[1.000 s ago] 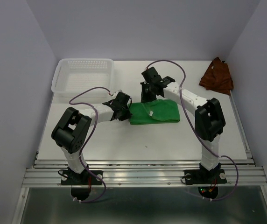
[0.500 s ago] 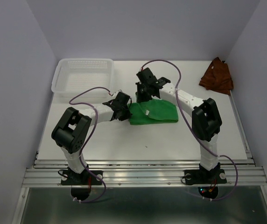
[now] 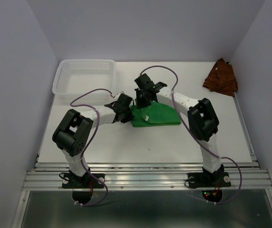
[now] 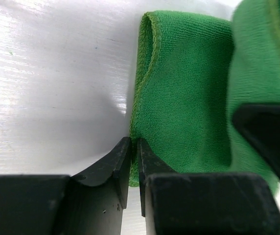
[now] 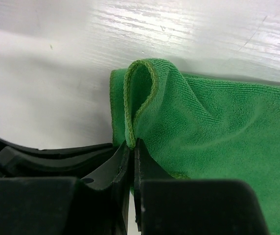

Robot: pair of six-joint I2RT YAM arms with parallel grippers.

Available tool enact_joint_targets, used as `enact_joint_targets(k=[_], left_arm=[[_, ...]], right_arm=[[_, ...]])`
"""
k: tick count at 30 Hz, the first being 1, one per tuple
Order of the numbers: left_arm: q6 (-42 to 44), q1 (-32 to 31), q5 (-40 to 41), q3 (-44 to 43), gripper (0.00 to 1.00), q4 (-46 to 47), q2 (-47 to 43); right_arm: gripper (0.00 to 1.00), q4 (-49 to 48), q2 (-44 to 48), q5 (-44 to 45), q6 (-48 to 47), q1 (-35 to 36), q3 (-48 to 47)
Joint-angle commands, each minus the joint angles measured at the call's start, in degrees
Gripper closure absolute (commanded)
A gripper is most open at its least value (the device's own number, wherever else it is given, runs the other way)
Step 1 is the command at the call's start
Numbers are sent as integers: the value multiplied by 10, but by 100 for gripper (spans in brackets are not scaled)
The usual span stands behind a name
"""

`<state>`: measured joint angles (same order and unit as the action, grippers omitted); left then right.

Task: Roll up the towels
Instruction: Fold the towel

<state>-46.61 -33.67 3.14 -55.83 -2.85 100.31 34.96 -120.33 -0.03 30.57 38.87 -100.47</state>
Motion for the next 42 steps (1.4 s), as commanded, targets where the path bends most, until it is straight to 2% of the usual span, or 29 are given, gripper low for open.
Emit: enact_joint_targets(k=[1,5,6,8,10,11,17,18,21,24,26,32,37,42], left_arm=[[-4,1,17,8,77,-10,-43],[-11,1,26,13,74,-9,-53],[-12,1,27,15,73,-10,-53],[-16,2,29,16,72,-12,-56],[-25,3,42,20,71,-17,-65],[-30,3,50,23,70,-20,-75],[-39,4,80,29,50,-46,-115],[-40,4,86,32,44,-51,-122],[-47,5,92,46,42,-56,-143],[-46,4,89,52,32,-62,-156],[-42,4,82,53,25,-64,-162],[-21,4,70,42,4,-65,-185],[6,-5,59,5,1,-59,-177],[53,-17,20,-86,1,-49,-101]], right_arm=[[93,-42,-13,-18,18,10,-18],[87,-68,-17,-32,18,10,-3],[83,-67,-20,-32,17,10,-5],[83,-68,-23,-37,17,10,-4],[79,-68,-24,-45,17,10,-3],[74,-67,-24,-51,16,10,-4],[55,-68,-21,-96,9,10,-10],[52,-71,-19,-104,7,10,-10],[43,-74,-10,-116,6,10,-10],[27,-74,10,-96,2,10,0],[0,-73,28,-72,-2,10,10],[0,-73,91,-31,-4,-22,52],[0,-74,161,-15,-2,-72,131],[0,-72,226,-26,11,-104,240]])
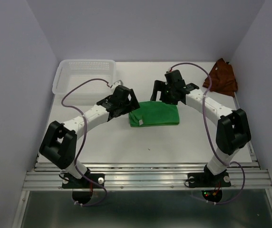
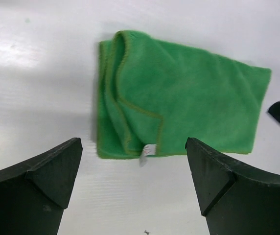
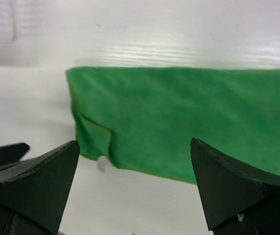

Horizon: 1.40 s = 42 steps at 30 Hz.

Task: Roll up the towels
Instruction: Fold the towel

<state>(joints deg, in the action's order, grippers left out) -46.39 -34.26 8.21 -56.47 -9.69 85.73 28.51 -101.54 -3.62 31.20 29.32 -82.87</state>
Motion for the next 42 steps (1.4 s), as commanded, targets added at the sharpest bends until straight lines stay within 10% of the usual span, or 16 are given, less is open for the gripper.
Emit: enact_joint_targets(k=[1,10,30,42], left_arm=[[60,-16,-34,-93,1,20,60],[111,-19,-78,-217,1,5,196],[82,-12,-45,-138,1,17,220],[210,3,-96,-291,1,55,314]], right_arm=[[0,-8,45,11,4,-14,79],[0,-8,42,17,5,-34,145],[0,-76,-96,0,-106,-110,24],[0,-168,40,-61,-13,-103,257]])
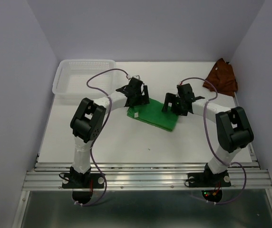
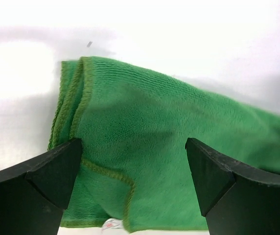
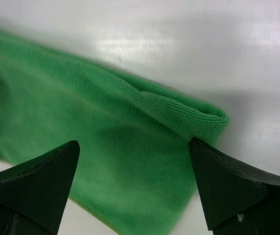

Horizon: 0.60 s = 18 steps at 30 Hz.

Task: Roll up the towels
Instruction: Fold the towel

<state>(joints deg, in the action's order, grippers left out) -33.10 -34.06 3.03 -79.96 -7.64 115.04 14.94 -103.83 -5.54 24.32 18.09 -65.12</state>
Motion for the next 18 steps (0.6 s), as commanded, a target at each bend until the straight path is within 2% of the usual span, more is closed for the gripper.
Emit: enact_joint_targets(k=[1,7,13,18], left_arm=[[88,1,-60,-65,1,44,27],[210,0,-152,-147,1,61,76],[247,-4,-216,-217,1,38,127],[248,-12,-207,-237,1,15,154]], right_arm=[[0,-39,75,-39,71,14,113],[0,-77,158,-16,123,72,194],[0,-92,182,31,177,144,221],[0,-99,190,102,274,192,229]])
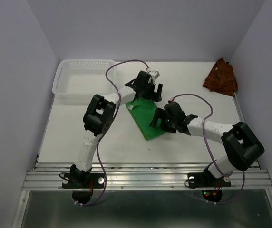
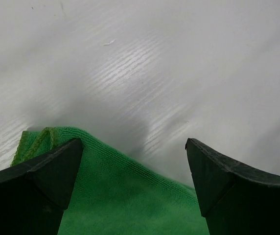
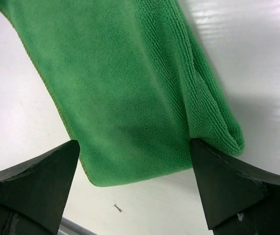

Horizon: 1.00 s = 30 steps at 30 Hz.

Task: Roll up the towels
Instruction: Fold the towel

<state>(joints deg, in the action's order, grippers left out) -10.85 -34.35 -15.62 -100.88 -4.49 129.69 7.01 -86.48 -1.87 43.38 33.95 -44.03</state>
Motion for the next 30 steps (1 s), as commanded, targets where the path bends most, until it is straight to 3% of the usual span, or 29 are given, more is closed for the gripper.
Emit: enact_joint_targets(k=[1,6,19,25,30], left_arm=[[23,-9,-20,-25,1,-17,8],[9,-8,-17,-18,1,-18,21],[-26,-27,-38,-6,1,-3,24],[-26,-27,-27,-12,1,-4,-24],[-30,-27,15,-37,1,-29,-93]], right_arm=[[0,-23,21,74,98,42,22],[0,-62,31,111,162,98,31],[0,-44,-14,168,137,186,-54],[0,-57,24,169,23,186,-72],[0,-64,105,168,-201,186,-52]])
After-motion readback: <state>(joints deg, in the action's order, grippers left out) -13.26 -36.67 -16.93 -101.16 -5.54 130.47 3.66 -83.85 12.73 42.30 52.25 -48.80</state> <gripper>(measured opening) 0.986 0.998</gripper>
